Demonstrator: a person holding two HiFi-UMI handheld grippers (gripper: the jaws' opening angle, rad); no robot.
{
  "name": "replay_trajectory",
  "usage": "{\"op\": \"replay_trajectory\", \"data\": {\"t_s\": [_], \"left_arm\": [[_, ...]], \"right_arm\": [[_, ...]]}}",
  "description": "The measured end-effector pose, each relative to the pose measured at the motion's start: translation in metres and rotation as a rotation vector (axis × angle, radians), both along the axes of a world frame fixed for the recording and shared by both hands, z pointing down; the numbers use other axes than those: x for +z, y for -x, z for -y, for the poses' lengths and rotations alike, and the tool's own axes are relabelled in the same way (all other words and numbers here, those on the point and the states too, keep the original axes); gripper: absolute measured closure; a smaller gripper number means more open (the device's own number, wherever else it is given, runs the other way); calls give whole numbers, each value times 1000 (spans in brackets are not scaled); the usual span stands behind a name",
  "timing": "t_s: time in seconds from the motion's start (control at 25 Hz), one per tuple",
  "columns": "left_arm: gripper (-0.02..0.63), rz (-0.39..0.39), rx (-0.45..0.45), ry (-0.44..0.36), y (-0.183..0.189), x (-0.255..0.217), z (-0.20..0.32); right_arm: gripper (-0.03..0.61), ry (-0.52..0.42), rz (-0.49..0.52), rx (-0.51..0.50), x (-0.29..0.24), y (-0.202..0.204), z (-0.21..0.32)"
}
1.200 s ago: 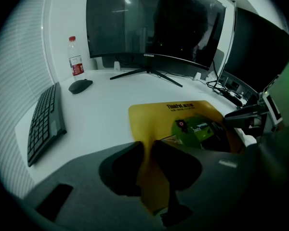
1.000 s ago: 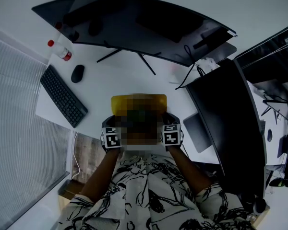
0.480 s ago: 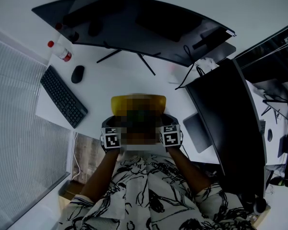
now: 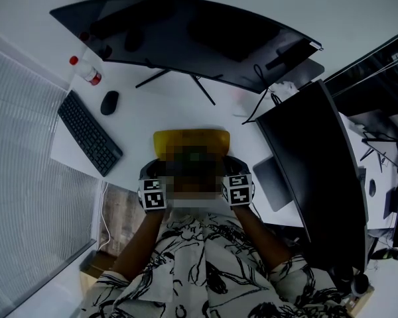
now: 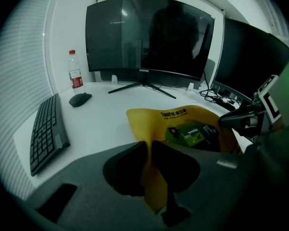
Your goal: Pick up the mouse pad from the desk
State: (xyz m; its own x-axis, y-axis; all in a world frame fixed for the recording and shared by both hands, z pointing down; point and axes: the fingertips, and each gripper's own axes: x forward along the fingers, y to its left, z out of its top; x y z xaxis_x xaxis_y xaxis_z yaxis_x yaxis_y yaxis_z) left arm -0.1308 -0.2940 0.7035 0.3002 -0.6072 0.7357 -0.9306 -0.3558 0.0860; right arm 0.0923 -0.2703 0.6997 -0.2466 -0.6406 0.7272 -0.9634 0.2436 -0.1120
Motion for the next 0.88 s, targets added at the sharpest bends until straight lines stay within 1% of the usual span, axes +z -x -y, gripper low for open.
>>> {"op": "replay_trajectory", "data": {"t_s": [0.32, 0.52, 0.76, 0.88], "left_arm": [[551, -33, 19, -139, -6, -49, 23], [551, -17, 46, -219, -8, -75, 35], [551, -75, 44, -310, -11, -116, 51], [551, -91, 49, -347, -11, -134, 55]], "right_arm": [[523, -124, 21, 37, -40, -7, 20], [523, -203, 31, 63, -71, -14, 33], [522, -301, 23, 75, -106, -20, 43], [522, -349, 23, 80, -126, -21, 45]]}}
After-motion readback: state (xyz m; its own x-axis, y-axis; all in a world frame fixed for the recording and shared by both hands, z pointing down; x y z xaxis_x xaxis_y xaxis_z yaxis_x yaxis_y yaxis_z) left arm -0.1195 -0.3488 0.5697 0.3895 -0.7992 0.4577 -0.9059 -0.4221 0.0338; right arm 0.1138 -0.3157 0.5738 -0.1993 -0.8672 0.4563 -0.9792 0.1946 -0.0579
